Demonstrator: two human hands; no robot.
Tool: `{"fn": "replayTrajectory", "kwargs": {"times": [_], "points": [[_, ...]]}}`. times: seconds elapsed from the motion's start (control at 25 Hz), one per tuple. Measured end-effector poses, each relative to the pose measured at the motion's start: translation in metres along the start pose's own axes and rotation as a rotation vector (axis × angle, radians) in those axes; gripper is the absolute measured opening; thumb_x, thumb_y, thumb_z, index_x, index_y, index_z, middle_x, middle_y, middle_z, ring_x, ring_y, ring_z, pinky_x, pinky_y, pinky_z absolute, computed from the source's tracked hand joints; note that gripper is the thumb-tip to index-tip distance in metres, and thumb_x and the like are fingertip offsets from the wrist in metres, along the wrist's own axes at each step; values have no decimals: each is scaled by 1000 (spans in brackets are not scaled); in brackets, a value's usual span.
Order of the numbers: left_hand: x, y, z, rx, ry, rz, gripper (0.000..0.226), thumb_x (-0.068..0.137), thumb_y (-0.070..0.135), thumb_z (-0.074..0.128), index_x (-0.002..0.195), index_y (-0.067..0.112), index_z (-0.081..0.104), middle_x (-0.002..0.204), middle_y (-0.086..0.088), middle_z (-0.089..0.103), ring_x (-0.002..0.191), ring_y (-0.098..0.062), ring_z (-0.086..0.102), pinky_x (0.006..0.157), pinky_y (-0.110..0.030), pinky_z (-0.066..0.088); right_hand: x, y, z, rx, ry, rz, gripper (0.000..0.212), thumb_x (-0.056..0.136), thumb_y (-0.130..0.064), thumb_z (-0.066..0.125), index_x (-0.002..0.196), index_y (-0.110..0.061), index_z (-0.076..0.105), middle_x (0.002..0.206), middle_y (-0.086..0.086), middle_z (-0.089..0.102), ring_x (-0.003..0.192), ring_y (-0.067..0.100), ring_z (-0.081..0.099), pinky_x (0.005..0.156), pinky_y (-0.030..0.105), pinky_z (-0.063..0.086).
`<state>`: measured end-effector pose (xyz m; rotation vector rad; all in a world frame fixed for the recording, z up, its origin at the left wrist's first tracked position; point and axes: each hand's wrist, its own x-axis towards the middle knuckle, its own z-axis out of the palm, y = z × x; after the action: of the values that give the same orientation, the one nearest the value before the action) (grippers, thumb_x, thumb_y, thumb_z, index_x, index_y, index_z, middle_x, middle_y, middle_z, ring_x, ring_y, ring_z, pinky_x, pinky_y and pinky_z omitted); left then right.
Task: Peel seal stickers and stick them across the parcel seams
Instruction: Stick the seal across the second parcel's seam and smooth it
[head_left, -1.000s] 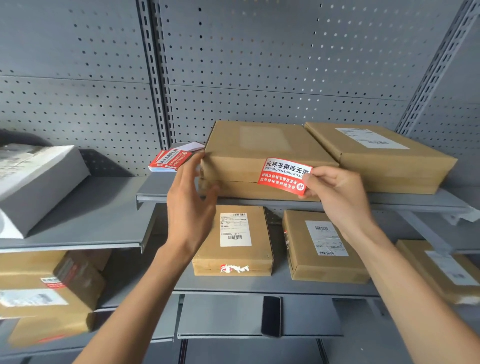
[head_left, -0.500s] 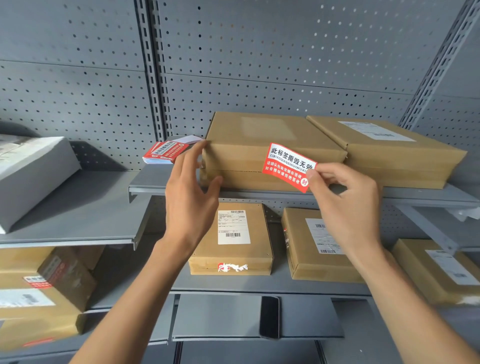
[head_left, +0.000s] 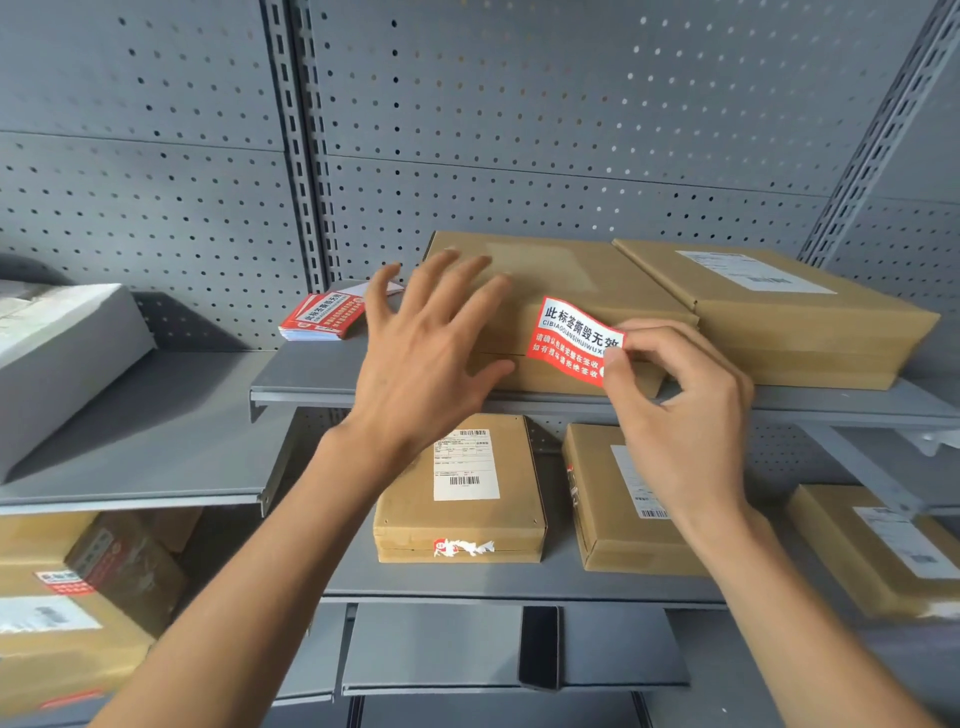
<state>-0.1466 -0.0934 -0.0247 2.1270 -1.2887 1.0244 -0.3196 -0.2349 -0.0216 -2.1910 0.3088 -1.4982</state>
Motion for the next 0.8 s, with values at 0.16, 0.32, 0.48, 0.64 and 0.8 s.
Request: {"fn": "replayTrajectory", "kwargs": {"times": [0.16,0.32,0.48,0.64,0.8], "points": [[3,1,11,-31,8,21,65,81,46,80,140,27,60,137,3,62,125,-28,54,105,-53,34,-1,3,3,29,-10,26,6,90,-7,69,85,-4,69,110,0,74,107,11,69,88,42,57],[6,0,14,-30,11,4,64,81,47,79,140,27,61,135,2,63,121,-29,54,103,-51,35,-3,4,10,86,-4,11,9,88,-9,66,82,-3,65,110,1,75,109,14,71,83,50,59],[3,1,15,-25,25,4,64,81,47,78,140,29,61,134,2,63,120,-29,54,103,-51,35,-5,0,16,105,3,-1,8,85,-7,66,78,-4,62,109,-1,75,108,13,71,82,51,59],[5,0,15,-33,28,-4,65,80,47,80,140,30,61,133,3,63,119,-28,53,102,-52,36,-3,-4,18,87,-3,-26,8,83,-3,66,77,-4,62,109,-2,75,104,11,71,77,45,61],[5,-1,18,-34,38,-6,65,80,47,81,139,30,62,132,2,63,118,-29,53,101,-53,37,-9,-18,15,77,27,-63,15,81,-3,65,74,-13,55,102,-2,76,89,17,72,72,42,60]]}}
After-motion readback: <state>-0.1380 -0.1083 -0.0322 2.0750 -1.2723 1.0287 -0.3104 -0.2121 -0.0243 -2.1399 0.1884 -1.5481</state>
